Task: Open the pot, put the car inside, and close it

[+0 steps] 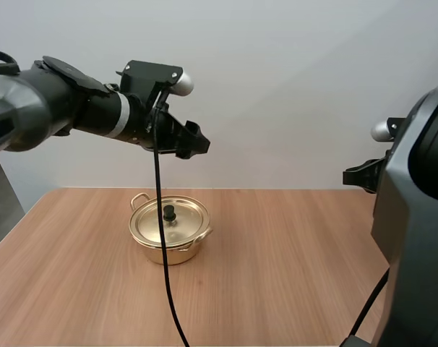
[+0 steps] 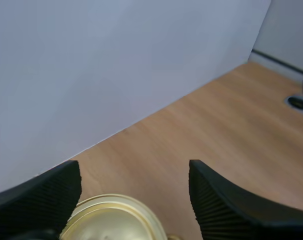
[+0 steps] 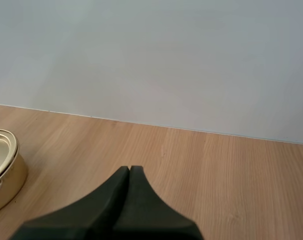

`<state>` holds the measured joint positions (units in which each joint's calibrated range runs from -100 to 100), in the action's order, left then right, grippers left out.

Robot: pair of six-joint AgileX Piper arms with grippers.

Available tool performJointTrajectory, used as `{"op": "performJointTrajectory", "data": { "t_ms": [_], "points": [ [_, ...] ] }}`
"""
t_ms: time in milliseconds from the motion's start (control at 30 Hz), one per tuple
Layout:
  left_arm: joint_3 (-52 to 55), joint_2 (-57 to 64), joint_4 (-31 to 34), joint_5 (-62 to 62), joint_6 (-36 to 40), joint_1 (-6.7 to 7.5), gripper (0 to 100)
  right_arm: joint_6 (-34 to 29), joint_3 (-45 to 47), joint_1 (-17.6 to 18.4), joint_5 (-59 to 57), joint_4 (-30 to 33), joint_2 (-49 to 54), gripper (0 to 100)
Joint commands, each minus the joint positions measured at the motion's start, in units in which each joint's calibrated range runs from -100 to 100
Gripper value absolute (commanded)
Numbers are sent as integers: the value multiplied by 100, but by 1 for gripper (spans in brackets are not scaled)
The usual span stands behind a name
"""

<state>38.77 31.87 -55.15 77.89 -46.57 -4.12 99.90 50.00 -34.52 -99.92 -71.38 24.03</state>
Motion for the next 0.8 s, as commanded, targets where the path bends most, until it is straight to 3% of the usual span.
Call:
{"op": "performJointTrajectory", "data": {
  "t_ms": [0, 67, 200, 467, 533, 667, 767],
  "points": [
    [296, 2608, -259, -7, 255, -3, 100, 10, 3, -1, -8, 4, 0, 0],
    [514, 3338, -28, 165, 808, -87, 100, 10, 3, -1, -8, 4, 0, 0],
    [864, 4118, 501, 531, 1692, -436, 100, 10, 3, -1, -8, -200, 0, 0],
    [1450, 4229, 926, 572, 1361, -609, 100, 10, 3, -1, -8, -612, 0, 0],
    [1450, 4350, 1110, 782, 1462, -528, 100, 10, 3, -1, -8, -636, 0, 0],
    [1450, 4636, 1131, -103, 1927, -148, 100, 10, 3, -1, -8, -675, 0, 0],
    [1464, 4778, 1987, -834, 2178, 145, 100, 10, 3, -1, -8, -675, 0, 0]
  ]
}}
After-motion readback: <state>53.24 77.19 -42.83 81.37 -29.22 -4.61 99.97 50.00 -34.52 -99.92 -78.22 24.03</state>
